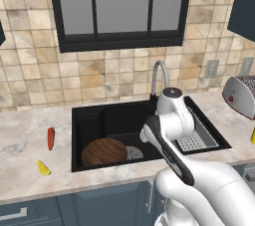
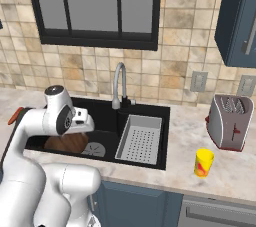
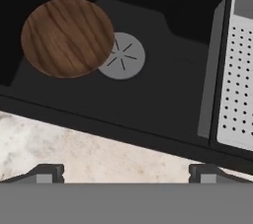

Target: Remove the carrot and lemon wedge from the sink. Then move the bowl and cup from the counter to the sink for washing.

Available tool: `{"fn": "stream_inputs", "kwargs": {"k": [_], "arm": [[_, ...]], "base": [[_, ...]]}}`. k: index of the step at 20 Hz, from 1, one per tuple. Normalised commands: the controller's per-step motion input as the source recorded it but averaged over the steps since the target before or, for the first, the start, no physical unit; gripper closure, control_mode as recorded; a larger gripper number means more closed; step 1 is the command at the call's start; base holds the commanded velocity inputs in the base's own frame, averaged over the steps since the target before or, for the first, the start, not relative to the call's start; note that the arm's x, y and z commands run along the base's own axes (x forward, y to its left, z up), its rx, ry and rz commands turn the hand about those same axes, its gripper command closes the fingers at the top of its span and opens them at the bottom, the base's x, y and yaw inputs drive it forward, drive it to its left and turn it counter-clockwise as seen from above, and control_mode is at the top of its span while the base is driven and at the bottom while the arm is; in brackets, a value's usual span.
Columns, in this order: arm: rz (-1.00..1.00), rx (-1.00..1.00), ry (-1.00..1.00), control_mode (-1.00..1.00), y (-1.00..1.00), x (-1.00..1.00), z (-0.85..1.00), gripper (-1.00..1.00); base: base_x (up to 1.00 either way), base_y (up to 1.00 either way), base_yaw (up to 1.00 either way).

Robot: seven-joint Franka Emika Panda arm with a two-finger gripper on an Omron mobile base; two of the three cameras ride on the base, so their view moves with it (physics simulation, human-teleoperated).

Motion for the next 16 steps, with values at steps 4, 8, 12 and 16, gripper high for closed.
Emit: {"fn": "stream_inputs", "kwargs": {"k": [4, 8, 12, 16], "arm": [[-0.10, -0.02, 0.00, -1.00, -0.26, -0.20, 0.08, -1.00], [-0.12, -0.01, 0.00, -1.00, -0.27, -0.18, 0.08, -1.00], [-0.11, -0.01, 0.00, -1.00, -0.28, -0.17, 0.11, -1.00], [-0.08, -0.02, 0.00, -1.00, -0.30, -0.17, 0.16, -1.00]], "base": [[0.00, 0.00, 0.00], [0.00, 0.00, 0.00], [0.00, 0.00, 0.00], [0.00, 0.00, 0.00]]}}
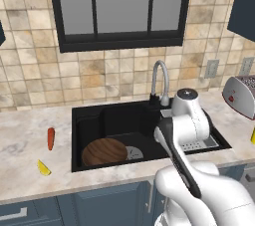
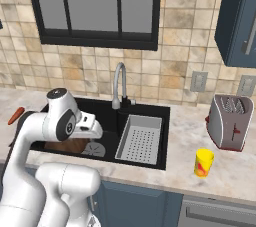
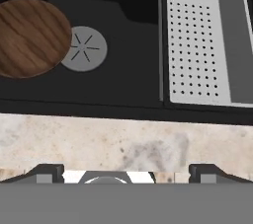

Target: Remove the carrot and lemon wedge from the sink. Then move the bowl and cup from the counter to the sink for washing.

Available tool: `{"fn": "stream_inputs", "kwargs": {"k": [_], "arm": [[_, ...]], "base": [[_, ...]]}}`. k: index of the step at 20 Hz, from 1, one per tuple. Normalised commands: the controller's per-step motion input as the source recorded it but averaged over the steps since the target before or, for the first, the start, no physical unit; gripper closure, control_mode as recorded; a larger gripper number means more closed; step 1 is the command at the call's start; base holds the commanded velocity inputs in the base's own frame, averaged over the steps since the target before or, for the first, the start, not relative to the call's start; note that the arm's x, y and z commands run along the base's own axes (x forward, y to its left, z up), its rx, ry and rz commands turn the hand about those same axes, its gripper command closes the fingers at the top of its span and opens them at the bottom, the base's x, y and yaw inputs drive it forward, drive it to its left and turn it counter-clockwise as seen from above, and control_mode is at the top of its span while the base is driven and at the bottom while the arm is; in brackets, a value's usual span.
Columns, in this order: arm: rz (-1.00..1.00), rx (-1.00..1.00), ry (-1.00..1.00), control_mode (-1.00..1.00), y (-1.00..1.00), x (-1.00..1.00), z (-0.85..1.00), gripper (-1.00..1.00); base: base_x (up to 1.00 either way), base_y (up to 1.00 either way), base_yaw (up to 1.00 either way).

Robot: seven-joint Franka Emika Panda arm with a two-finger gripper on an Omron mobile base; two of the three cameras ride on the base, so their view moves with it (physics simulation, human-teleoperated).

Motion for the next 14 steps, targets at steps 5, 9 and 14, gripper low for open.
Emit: {"fn": "stream_inputs", "kwargs": {"k": [5, 9, 14], "arm": [[-0.04, -0.04, -0.02, -1.00, -0.30, -0.16, 0.18, -1.00], [-0.01, -0.03, -0.02, -1.00, -0.32, -0.15, 0.20, -1.00], [0.00, -0.04, -0.03, -1.00, -0.32, -0.15, 0.19, -1.00]], "base": [[0.00, 0.00, 0.00], [0.00, 0.00, 0.00], [0.00, 0.00, 0.00]]}}
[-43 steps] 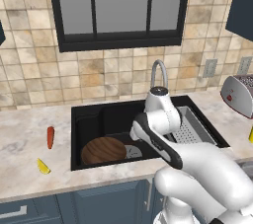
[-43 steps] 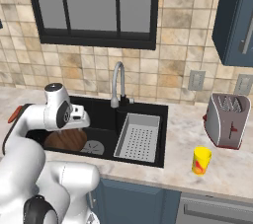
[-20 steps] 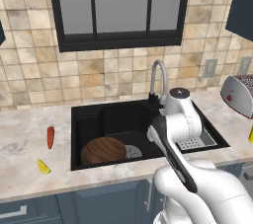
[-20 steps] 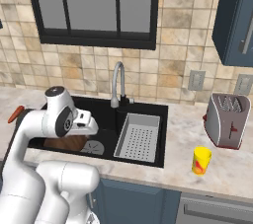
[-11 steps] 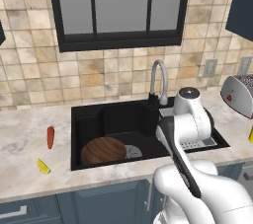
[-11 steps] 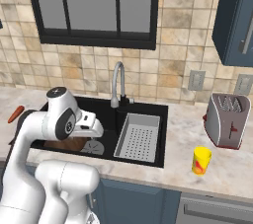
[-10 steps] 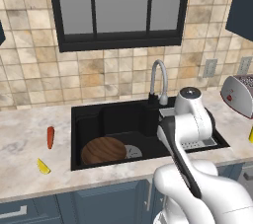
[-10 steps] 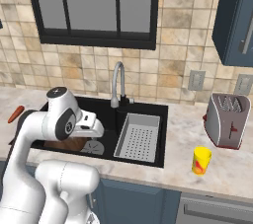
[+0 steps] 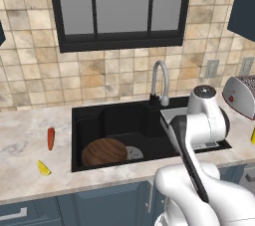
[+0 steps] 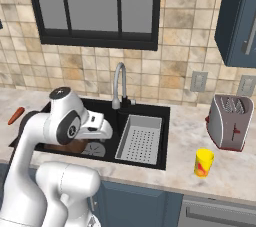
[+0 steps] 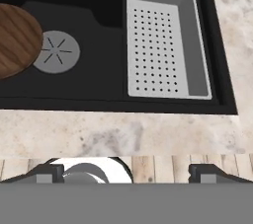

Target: Remove the carrot and lemon wedge from the sink. Then move the bowl and cup from the counter to the sink for washing.

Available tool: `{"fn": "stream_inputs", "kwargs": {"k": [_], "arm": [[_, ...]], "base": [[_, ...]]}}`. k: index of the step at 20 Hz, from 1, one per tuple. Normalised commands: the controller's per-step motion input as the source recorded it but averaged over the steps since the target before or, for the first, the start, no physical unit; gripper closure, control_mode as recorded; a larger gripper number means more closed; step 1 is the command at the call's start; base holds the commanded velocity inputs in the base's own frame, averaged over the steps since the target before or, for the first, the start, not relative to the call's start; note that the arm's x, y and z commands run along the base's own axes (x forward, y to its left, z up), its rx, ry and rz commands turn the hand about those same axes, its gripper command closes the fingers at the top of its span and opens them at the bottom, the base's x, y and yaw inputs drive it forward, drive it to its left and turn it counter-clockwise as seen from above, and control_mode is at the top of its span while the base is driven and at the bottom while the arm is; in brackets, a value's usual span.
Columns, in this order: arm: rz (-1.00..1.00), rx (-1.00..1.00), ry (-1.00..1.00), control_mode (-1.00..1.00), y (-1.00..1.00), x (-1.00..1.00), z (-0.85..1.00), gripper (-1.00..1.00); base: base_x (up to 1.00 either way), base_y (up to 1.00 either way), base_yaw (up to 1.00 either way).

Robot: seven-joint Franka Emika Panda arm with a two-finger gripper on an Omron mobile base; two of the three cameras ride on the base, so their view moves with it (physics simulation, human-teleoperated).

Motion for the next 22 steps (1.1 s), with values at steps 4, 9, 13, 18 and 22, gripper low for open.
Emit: {"fn": "stream_inputs", "kwargs": {"k": [4, 9, 13, 18, 22], "arm": [[0.00, -0.03, -0.01, -1.00, -0.31, -0.12, 0.18, -1.00], [0.00, -0.01, 0.00, -1.00, -0.31, -0.13, 0.18, -1.00], [0.00, 0.00, 0.00, -1.00, -0.30, -0.12, 0.21, -1.00], [0.00, 0.00, 0.00, -1.00, -0.31, -0.08, 0.23, -1.00], [0.00, 0.00, 0.00, -1.00, -0.38, -0.08, 0.19, -1.00]], "base": [[0.00, 0.00, 0.00], [0.00, 0.00, 0.00], [0.00, 0.00, 0.00], [0.00, 0.00, 0.00], [0.00, 0.00, 0.00]]}}
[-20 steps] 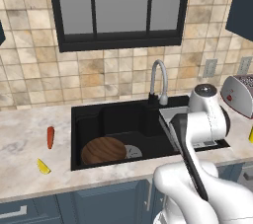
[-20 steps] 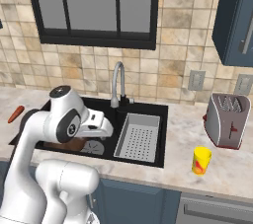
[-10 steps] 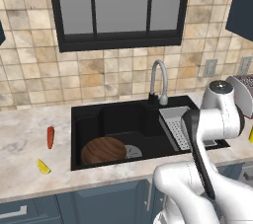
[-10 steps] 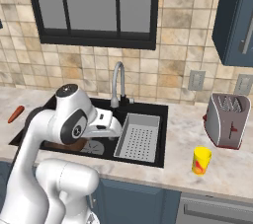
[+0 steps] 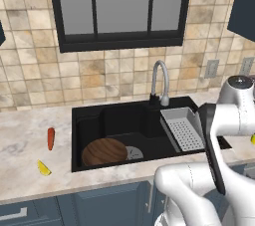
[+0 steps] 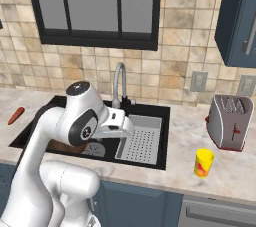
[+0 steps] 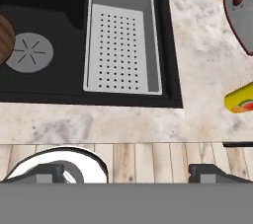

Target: Remove the carrot and lemon wedge from the sink. Then move the bowl and cup from the counter to the sink for washing.

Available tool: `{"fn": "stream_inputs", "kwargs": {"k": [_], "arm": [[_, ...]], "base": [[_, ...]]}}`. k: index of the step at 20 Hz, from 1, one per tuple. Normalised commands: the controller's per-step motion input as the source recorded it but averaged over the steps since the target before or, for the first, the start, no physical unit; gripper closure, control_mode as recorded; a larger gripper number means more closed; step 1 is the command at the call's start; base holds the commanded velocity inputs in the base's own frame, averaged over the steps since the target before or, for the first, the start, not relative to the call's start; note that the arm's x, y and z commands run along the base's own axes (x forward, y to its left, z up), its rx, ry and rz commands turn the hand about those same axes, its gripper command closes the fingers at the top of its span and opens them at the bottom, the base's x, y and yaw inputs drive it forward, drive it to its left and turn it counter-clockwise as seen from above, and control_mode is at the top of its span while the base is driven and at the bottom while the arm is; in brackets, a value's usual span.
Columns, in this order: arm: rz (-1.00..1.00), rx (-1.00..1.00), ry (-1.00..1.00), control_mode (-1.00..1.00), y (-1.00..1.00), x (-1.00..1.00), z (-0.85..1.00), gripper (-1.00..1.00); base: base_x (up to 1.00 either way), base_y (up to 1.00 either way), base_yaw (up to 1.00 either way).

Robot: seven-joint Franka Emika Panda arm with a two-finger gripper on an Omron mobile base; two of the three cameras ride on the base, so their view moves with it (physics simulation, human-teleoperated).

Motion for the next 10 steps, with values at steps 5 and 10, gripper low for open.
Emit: {"fn": "stream_inputs", "kwargs": {"k": [5, 10], "arm": [[0.00, 0.01, 0.02, -1.00, -0.38, -0.08, 0.16, -1.00], [0.04, 0.03, 0.01, -1.00, -0.36, -0.09, 0.13, -1.00]], "base": [[0.00, 0.00, 0.00], [0.00, 0.00, 0.00]]}}
